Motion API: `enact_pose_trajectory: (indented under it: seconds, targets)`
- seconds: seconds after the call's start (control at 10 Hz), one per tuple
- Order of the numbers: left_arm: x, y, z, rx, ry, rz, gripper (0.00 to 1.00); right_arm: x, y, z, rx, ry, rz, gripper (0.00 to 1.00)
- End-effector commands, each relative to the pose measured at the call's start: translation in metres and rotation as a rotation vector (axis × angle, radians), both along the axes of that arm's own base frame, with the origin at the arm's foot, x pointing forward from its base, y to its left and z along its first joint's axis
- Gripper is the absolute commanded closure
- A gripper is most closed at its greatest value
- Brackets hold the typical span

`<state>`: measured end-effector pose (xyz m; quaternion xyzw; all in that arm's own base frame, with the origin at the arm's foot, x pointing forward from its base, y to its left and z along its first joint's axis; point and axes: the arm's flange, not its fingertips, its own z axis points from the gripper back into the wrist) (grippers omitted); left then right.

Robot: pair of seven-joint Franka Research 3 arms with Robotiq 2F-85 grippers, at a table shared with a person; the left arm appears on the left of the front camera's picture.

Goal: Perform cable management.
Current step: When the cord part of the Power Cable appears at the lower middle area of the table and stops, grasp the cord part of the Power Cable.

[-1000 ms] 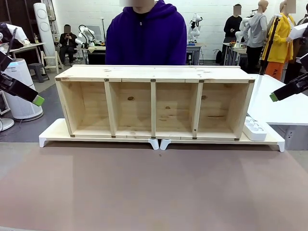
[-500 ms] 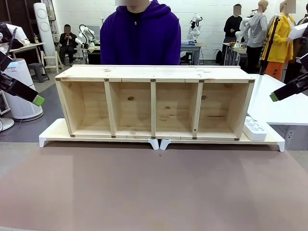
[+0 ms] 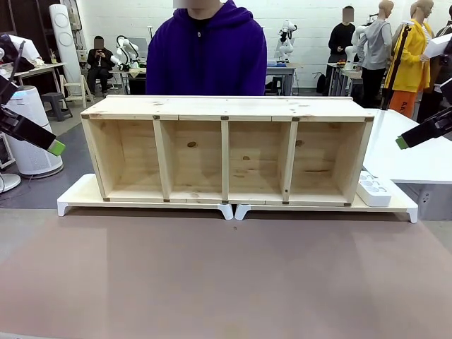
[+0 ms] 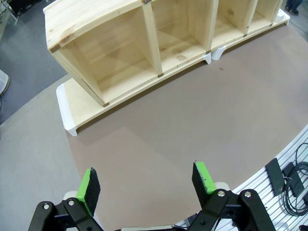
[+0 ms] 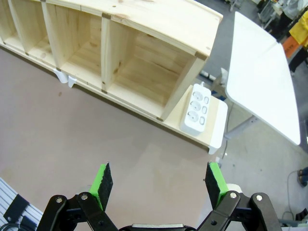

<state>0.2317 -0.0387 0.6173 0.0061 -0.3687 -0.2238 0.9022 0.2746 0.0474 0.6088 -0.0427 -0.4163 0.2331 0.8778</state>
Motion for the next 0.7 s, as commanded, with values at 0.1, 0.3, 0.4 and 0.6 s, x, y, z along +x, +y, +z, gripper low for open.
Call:
enact_pose_trajectory:
  seconds: [0.1,0.3,0.4,0.6]
  targets:
    - [0.0034,0.0008,0.0005,0.0,-0.01,-0.006,0.0,0.0029,-0.0001,-0.0017,0.0,0.002,-0.001,0.0]
    - [0.0034,0.0008,0.0005,0.0,-0.01,-0.006,0.0,0.0029,-0.0001,-0.0017,0.0,0.002,-0.001,0.0]
    - [0.0034,0.0008,0.0005,0.0,-0.01,-0.006,0.0,0.0029,-0.0001,-0.0017,0.0,0.002,-0.001,0.0]
    - [0.0034,0.0008,0.0005,0.0,-0.01,-0.006,0.0,0.0029,-0.0001,-0.0017,0.0,0.002,-0.001,0.0]
